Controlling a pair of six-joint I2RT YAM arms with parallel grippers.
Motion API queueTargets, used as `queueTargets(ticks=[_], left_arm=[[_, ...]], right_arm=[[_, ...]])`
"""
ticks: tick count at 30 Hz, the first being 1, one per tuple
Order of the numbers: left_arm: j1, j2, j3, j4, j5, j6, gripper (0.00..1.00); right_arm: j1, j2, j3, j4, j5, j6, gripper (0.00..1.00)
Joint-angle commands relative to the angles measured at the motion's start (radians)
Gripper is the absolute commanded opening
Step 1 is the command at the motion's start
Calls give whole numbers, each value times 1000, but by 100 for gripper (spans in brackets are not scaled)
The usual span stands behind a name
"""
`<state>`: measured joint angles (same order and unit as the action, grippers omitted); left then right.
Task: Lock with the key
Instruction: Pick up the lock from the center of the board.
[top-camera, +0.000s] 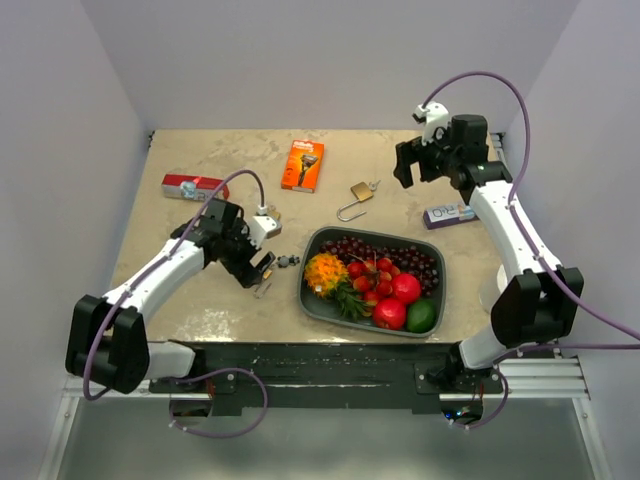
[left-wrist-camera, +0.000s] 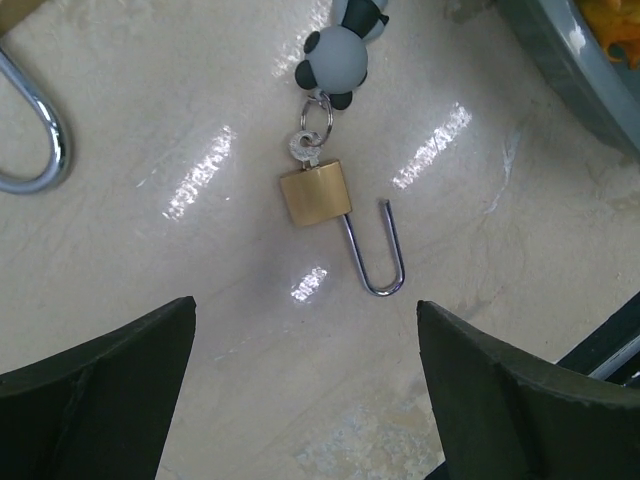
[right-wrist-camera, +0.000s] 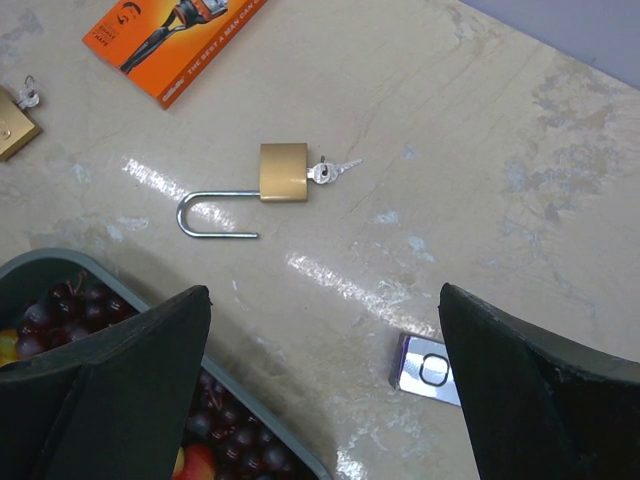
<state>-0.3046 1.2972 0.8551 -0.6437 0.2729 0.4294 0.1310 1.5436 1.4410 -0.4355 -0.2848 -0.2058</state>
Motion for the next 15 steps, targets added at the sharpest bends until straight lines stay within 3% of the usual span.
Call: queueTargets(ticks=[1,9,15], left_arm=[[-36,22,-31,62,-21,-38,94],[-128,71,-47,162,-152,-135,82],[-139,142,-18,197,-216,-199,70]], right_arm=[[2,-46,-11,-5,21,-27,99],[4,-42,-19,-11,50,-41,99],[2,-39,-24,-8,73,-43,99]])
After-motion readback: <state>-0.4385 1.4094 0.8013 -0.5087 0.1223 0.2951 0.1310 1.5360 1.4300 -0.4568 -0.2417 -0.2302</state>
